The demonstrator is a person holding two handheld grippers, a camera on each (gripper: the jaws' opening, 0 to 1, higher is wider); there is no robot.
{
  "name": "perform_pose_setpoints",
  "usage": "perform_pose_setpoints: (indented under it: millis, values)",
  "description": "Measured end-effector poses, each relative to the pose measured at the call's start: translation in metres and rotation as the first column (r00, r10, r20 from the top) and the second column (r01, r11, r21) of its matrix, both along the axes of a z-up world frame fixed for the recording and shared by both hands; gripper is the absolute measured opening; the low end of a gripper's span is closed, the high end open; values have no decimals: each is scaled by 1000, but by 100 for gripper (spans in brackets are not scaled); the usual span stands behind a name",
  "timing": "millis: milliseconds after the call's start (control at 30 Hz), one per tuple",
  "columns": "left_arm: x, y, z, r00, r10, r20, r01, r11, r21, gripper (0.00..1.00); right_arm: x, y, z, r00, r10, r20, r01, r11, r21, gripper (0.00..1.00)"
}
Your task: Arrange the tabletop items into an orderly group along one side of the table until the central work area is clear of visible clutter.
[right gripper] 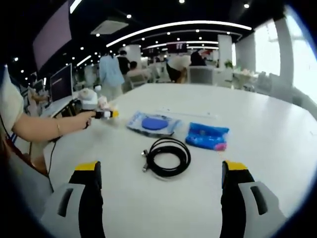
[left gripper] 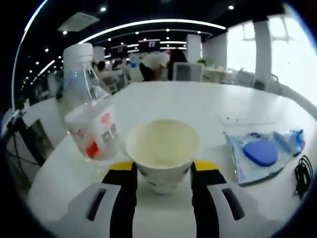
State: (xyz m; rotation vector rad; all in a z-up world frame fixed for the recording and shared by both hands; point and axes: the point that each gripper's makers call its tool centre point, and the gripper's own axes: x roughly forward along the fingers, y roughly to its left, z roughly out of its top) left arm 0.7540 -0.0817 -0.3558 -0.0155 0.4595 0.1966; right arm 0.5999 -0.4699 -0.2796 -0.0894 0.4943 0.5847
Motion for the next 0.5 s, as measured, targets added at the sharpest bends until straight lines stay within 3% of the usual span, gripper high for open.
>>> perform_pose_setpoints:
  millis: [67,500]
  values:
    - [1,-2,6,999,-6,33,6,1000,-1,40,0,-1,-1,1000,-1,-4,1,1000,-3,100]
    - [10,-20,7,997,-71,41,71,997,-7,39,-1,0,0,1000,8,0,-8,1000,-9,100]
